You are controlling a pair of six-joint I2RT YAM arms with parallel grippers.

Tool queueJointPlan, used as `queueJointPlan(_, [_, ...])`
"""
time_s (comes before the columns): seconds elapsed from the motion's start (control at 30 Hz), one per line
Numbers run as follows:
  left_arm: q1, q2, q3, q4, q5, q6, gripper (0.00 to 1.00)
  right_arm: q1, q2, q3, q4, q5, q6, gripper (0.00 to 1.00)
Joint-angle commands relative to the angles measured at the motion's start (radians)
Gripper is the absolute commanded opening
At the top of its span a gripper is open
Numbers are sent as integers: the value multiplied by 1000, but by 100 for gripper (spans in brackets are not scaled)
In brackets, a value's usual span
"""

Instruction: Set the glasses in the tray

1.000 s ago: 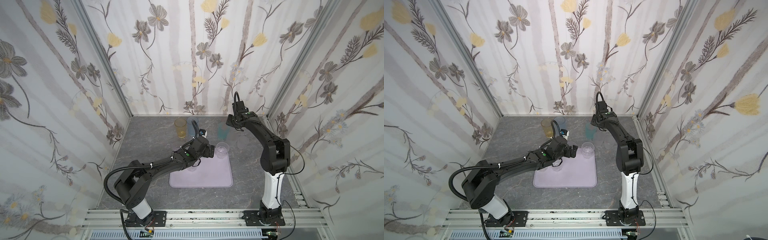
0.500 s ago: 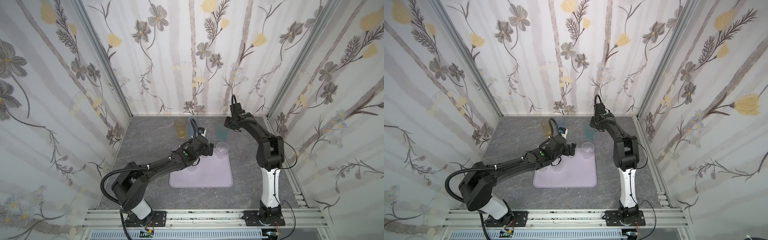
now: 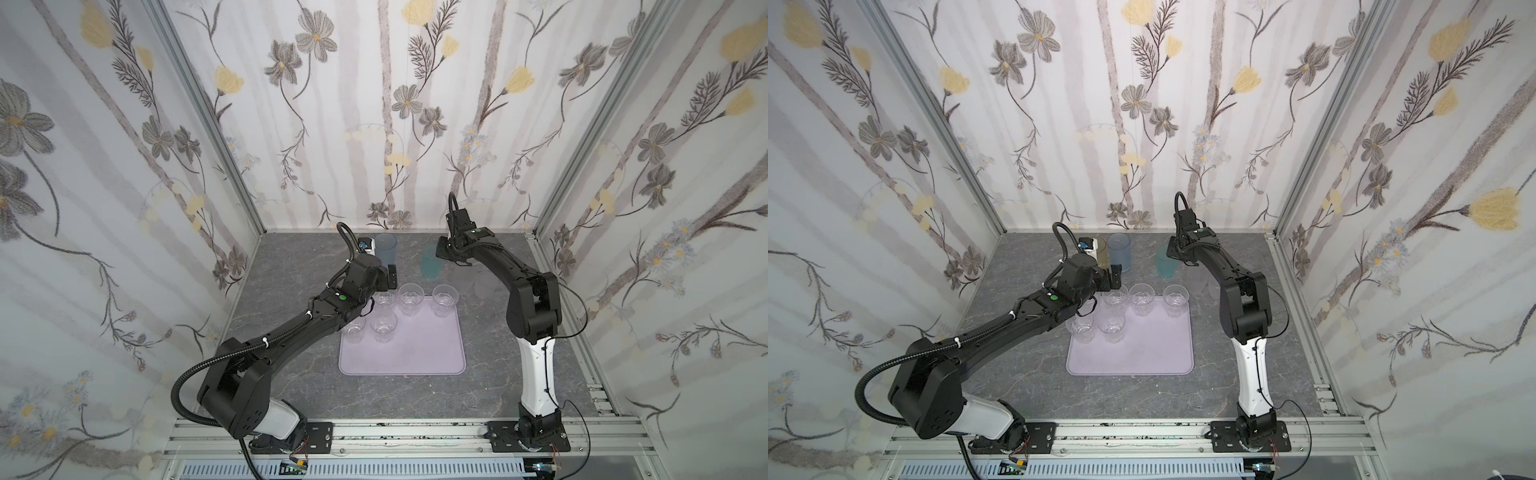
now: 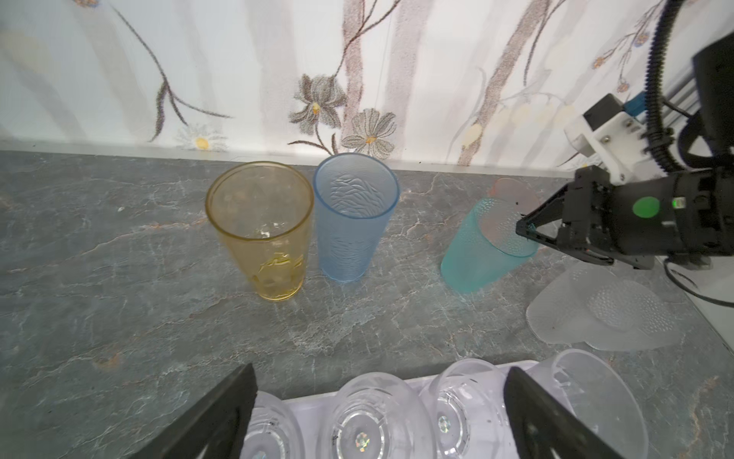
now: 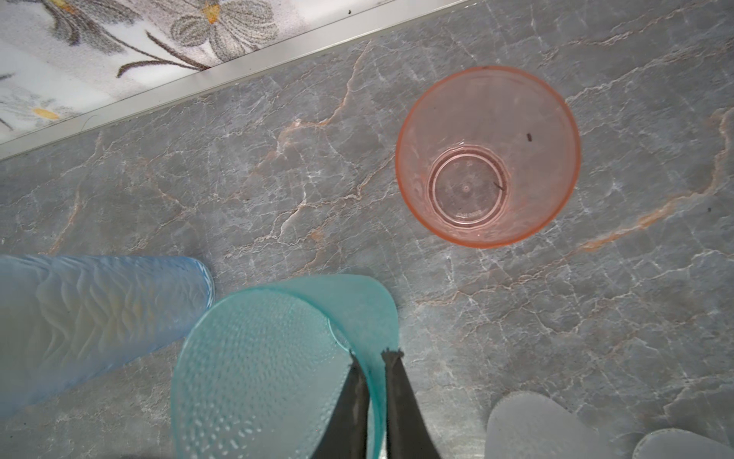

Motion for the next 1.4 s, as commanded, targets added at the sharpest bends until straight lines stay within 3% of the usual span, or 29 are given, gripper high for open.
queueJointPlan(0.0, [70,-6,16,-26,55,-34,100,5,-6,8,28,18,-2,17])
queueJointPlan(0.17, [165,28,73,-46,117,-26,99,6,-50,18,10,20,-3,31])
queueJointPlan(0.3, [240,68,126,-60,184,-36,97,5,-102,19,2,19,-4,36])
queueJointPlan(0.47, [249,88,143,-62,223,-39,96,6,-101,25,-8,-6,-14,41])
queueJointPlan(0.73, [256,78,111,-62,187,5,97,16,-49,35,-28,-6,-20,42])
queueJointPlan(1.13, [291,194,205,-62,250,1,95,26,-47,17,-41,33,-39,42])
queueJointPlan(1.37, [252,132,117,-62,211,7,95,22,2,14,-33,45,-44,39])
